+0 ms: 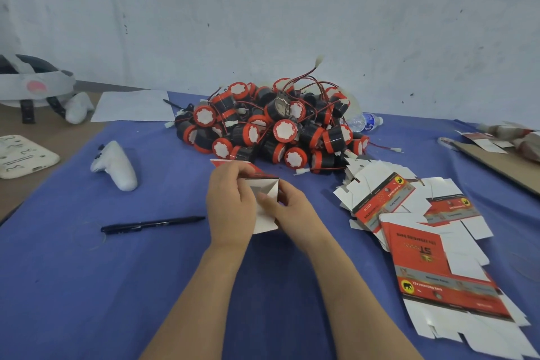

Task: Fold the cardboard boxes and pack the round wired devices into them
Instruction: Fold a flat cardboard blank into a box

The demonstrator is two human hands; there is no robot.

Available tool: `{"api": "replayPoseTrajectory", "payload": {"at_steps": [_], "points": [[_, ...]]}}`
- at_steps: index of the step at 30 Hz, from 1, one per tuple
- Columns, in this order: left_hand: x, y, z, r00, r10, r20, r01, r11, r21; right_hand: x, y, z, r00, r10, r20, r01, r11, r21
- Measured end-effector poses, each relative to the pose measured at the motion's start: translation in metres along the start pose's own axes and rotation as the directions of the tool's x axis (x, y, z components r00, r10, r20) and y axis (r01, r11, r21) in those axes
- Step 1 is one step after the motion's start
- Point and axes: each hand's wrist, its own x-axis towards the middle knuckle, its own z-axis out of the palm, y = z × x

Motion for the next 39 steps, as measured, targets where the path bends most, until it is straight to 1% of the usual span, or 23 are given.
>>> {"api": "replayPoseTrajectory", "payload": {"at_steps": [2, 4, 5, 6, 8, 10, 12, 14, 17, 19, 24, 26, 29, 31, 33, 35, 37, 39], "points": [[0.003, 0.003, -0.002, 0.993, -0.091, 0.076, 0.100, 0.988, -0.118, 0.001, 0.001, -0.002, 1.000, 0.006, -0.012, -0.007, 0.998, -0.061], [0.005, 0.005, -0.002, 0.965, -0.176, 0.193, 0.224, 0.939, -0.260, 0.002, 0.001, -0.007, 0.999, 0.015, -0.050, -0.017, 0.999, -0.039], [0.007, 0.005, -0.002, 0.948, -0.194, 0.254, 0.266, 0.918, -0.293, 0.002, 0.000, -0.010, 0.996, 0.021, -0.082, -0.021, 1.000, -0.004], [0.007, 0.005, -0.001, 0.930, -0.194, 0.312, 0.285, 0.917, -0.278, 0.002, -0.001, -0.013, 0.993, 0.033, -0.109, -0.027, 0.998, 0.055], [0.005, 0.002, 0.002, 0.885, -0.176, 0.430, 0.276, 0.944, -0.182, 0.001, -0.002, -0.018, 0.988, 0.058, -0.144, -0.035, 0.987, 0.154], [0.003, -0.001, 0.002, 0.842, -0.156, 0.516, 0.262, 0.955, -0.138, 0.001, -0.001, -0.021, 0.984, 0.075, -0.162, -0.044, 0.982, 0.185], [0.004, -0.001, 0.000, 0.817, -0.148, 0.557, 0.280, 0.947, -0.159, 0.001, -0.001, -0.024, 0.983, 0.092, -0.156, -0.052, 0.968, 0.245], [0.006, -0.002, -0.003, 0.809, -0.140, 0.571, 0.294, 0.937, -0.187, 0.001, -0.001, -0.026, 0.984, 0.105, -0.146, -0.053, 0.945, 0.323], [0.008, -0.003, -0.006, 0.784, -0.137, 0.606, 0.316, 0.928, -0.198, 0.001, -0.002, -0.030, 0.983, 0.116, -0.141, -0.056, 0.928, 0.369], [0.008, -0.005, -0.007, 0.781, -0.144, 0.608, 0.316, 0.930, -0.186, 0.000, -0.002, -0.032, 0.984, 0.126, -0.126, -0.069, 0.921, 0.384], [0.008, -0.010, -0.005, 0.839, -0.212, 0.502, 0.321, 0.936, -0.141, -0.001, -0.002, -0.026, 0.990, 0.127, -0.065, -0.095, 0.927, 0.362], [0.009, -0.012, -0.005, 0.854, -0.238, 0.463, 0.337, 0.930, -0.144, 0.000, -0.003, -0.022, 0.989, 0.123, -0.086, -0.089, 0.941, 0.328], [0.010, -0.012, -0.003, 0.868, -0.247, 0.430, 0.338, 0.929, -0.149, 0.001, -0.003, -0.019, 0.981, 0.109, -0.158, -0.080, 0.981, 0.178], [0.009, -0.011, -0.002, 0.876, -0.255, 0.408, 0.343, 0.926, -0.158, 0.001, -0.004, -0.018, 0.977, 0.109, -0.184, -0.082, 0.985, 0.149], [0.009, -0.009, -0.001, 0.881, -0.275, 0.385, 0.367, 0.911, -0.191, 0.001, -0.005, -0.018, 0.978, 0.112, -0.178, -0.067, 0.969, 0.239], [0.010, -0.008, -0.001, 0.880, -0.307, 0.363, 0.409, 0.878, -0.249, 0.001, -0.008, -0.017, 0.984, 0.117, -0.137, -0.056, 0.920, 0.387], [0.012, -0.008, -0.001, 0.878, -0.339, 0.337, 0.444, 0.839, -0.313, 0.000, -0.011, -0.018, 0.993, 0.099, -0.069, -0.052, 0.867, 0.496], [0.013, -0.008, -0.002, 0.876, -0.363, 0.316, 0.467, 0.801, -0.374, -0.001, -0.014, -0.019, 0.999, 0.038, 0.035, -0.051, 0.838, 0.543]]}}
